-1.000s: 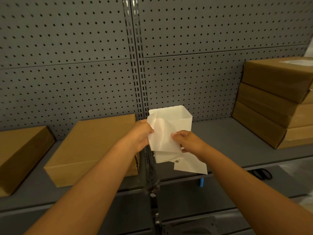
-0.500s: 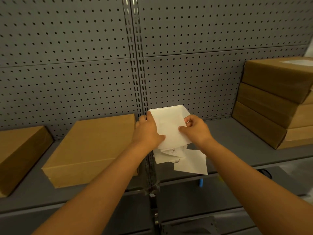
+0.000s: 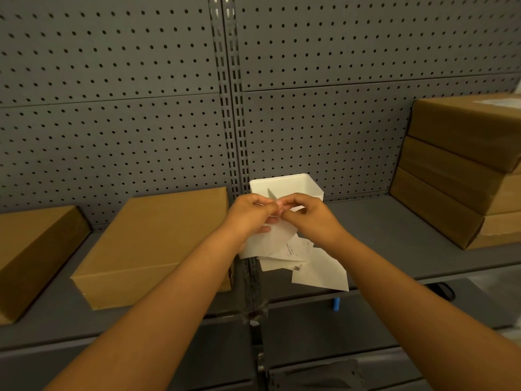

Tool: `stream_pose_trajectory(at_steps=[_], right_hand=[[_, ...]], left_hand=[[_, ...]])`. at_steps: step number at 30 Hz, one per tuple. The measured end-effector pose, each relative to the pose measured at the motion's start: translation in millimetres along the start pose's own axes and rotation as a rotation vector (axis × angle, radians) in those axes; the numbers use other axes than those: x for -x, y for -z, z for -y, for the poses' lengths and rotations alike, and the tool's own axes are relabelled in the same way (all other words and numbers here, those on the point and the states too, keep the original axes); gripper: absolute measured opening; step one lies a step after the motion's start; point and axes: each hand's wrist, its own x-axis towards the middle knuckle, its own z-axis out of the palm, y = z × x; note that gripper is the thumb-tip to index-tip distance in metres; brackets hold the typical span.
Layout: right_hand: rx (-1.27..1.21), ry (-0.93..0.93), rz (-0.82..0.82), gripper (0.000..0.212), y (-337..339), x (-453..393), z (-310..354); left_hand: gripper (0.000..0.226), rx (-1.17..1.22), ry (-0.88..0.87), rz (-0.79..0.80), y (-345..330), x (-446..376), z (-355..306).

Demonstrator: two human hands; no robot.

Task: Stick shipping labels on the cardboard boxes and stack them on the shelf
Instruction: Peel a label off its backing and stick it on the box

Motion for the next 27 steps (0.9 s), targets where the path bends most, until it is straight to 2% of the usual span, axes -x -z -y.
stream_pose_trajectory(at_steps=[5, 9, 12, 16, 21, 27], right_hand=[[-0.077, -0.03, 0.057, 0.025, -3.9, 0.2, 3.0], [-0.034, 0.007, 0.077, 0.015, -8.2, -2.9, 1.1], [-0.004, -0.016, 0.047, 0.016, -10.9, -7.3, -2.5], [0.029, -0.112, 0.009, 0.03, -10.3, -9.6, -6.5], [-0.112, -0.253, 0.141, 0.042, -12.2, -7.5, -4.1], [-0.138, -0.217, 0.107, 0.04, -13.6, -10.0, -3.6]], left_hand=[[0.024, 0.144, 0.096, 0.019, 9.8, -1.0, 4.7], [0.01, 0.193, 0.12, 0.001, 12.3, 0.8, 6.3], [0.006, 0.209, 0.118, 0.0, 13.7, 2.6, 5.2], [0.006, 0.129, 0.103, -0.01, 17.5, 1.3, 3.0], [0.014, 0.078, 0.067, -0.001, 21.8, 3.6, 1.1], [0.016, 0.059, 0.05, -0.003, 22.8, 5.0, 1.0]])
